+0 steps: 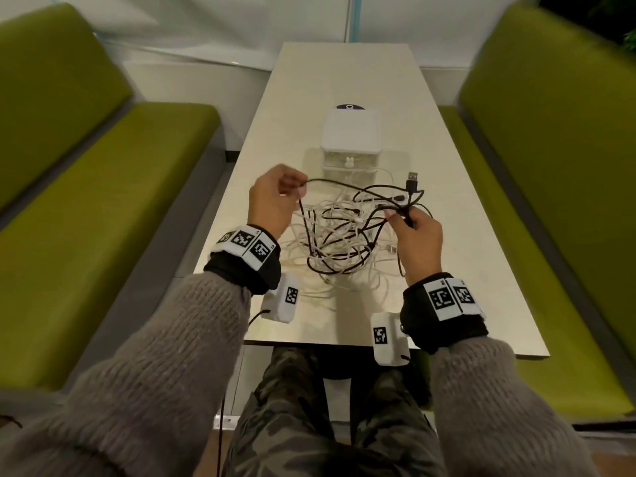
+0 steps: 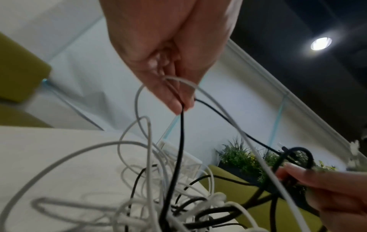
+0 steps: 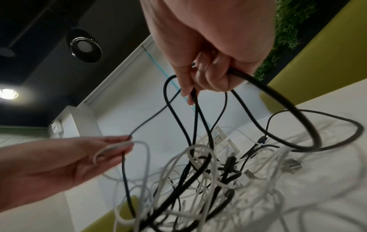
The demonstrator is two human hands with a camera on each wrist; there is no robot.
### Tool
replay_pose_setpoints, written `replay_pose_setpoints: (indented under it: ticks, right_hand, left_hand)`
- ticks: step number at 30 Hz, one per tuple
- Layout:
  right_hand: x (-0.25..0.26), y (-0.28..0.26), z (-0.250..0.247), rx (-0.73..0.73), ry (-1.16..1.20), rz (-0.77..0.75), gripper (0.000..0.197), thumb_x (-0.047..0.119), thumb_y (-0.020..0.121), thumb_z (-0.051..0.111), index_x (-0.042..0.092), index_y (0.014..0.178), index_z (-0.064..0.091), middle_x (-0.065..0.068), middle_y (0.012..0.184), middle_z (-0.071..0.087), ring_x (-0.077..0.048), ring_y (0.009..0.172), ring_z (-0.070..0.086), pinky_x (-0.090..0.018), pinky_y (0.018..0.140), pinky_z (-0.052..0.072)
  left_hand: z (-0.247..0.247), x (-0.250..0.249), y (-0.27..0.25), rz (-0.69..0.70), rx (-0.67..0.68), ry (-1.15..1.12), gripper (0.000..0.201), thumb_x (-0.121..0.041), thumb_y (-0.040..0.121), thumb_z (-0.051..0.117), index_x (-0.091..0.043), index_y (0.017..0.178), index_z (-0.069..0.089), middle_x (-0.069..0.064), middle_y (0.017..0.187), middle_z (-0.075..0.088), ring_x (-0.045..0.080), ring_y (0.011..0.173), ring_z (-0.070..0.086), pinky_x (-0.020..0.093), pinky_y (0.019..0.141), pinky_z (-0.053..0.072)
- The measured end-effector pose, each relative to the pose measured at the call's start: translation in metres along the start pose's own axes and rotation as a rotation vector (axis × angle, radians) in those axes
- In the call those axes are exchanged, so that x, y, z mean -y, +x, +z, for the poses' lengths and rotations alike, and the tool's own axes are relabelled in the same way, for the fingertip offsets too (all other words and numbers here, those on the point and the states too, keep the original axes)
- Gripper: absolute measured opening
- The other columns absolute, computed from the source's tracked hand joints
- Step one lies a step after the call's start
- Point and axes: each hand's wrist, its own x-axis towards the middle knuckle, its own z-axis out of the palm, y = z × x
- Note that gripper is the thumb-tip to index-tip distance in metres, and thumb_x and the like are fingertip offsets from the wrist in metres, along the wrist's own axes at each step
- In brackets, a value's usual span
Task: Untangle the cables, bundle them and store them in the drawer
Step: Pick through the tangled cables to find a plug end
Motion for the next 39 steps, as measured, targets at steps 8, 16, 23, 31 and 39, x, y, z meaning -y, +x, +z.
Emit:
replay_pose_setpoints:
  ticks: [8,16,23,31,39]
  right_hand:
    - [0.019,-0.003,-0.01,0.118,0.382,0.3,0.034,0.015,0.096,0.038,0.022,0.102,0.07,0.006,0.092,0.053,-0.006,0.052,0.033,-0.018,0.042,0.023]
    - [0.02,-0.001,-0.015,0.226,0.442,0.309,0.038,0.013,0.097,0.028,0.008,0.092,0.066,0.003,0.068,0.048,-0.007,0.05,0.03,-0.021,0.045,0.017]
    - [0.025,-0.007,-0.015,0.236,0.42,0.224,0.042,0.016,0.094,0.029,0.013,0.067,0.061,0.004,0.049,0.027,-0.01,0.046,0.016,-0.024,0.042,0.013]
    - [0.02,-0.012,-0.016,0.29,0.471,0.217,0.051,0.019,0.092,0.023,0.007,0.049,0.048,0.004,0.041,0.024,-0.011,0.042,0.021,-0.022,0.042,0.02]
    - [0.02,-0.014,-0.018,0.374,0.483,0.211,0.055,0.007,0.09,0.021,0.006,0.06,0.068,-0.002,0.046,0.042,-0.014,0.052,0.042,-0.023,0.053,0.038]
  left_hand:
    - [0.008,0.008,-0.013,-0.05,0.016,0.242,0.011,-0.008,0.091,0.05,-0.016,0.098,0.054,0.003,0.078,0.062,0.017,0.072,0.058,0.046,0.069,0.056]
    - [0.006,-0.009,-0.019,0.094,0.277,1.024,0.039,-0.031,0.093,0.051,-0.019,0.129,0.045,0.009,0.134,0.041,0.029,0.124,0.035,0.047,0.096,0.037]
    - [0.056,-0.026,-0.004,0.397,0.738,0.748,0.037,-0.007,0.095,0.044,-0.014,0.131,0.051,0.01,0.133,0.053,0.026,0.124,0.045,0.036,0.103,0.035]
    - [0.09,-0.024,-0.02,0.351,0.983,0.732,0.031,-0.015,0.09,0.056,-0.011,0.121,0.055,0.009,0.123,0.06,0.024,0.112,0.055,0.03,0.094,0.042]
    - [0.082,-0.029,-0.025,0.157,1.014,0.538,0.017,-0.003,0.09,0.051,-0.007,0.104,0.059,0.004,0.1,0.06,0.01,0.091,0.052,0.013,0.084,0.042]
